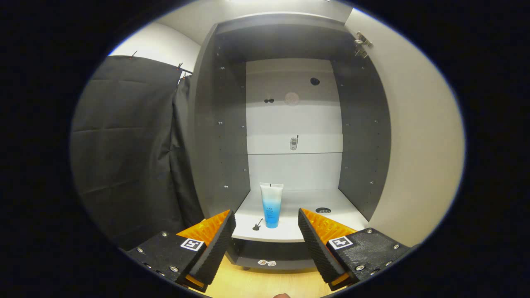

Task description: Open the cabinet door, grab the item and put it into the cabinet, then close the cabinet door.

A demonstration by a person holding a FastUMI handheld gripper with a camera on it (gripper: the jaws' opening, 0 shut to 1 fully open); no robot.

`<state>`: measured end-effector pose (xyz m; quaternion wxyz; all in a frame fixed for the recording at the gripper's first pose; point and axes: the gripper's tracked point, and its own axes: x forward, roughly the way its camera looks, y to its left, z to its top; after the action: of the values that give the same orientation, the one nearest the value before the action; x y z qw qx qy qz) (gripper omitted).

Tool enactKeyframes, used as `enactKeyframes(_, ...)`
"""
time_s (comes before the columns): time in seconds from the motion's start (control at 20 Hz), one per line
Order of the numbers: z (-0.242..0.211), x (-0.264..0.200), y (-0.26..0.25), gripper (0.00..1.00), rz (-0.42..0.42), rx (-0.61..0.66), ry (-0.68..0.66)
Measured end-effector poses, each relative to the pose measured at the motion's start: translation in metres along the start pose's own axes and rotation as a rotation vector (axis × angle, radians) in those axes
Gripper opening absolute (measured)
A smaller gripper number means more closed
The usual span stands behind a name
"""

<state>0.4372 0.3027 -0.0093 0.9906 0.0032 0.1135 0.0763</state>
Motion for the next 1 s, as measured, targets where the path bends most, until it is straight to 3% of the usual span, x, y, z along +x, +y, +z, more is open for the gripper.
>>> enactKeyframes(0.55, -0.001, -0.137, 0.007, 0.93, 0.046, 0.047, -0.107)
enactKeyframes(1.0, -0.023, -0.226, -0.028, 0.94, 0.062, 0.022, -0.134)
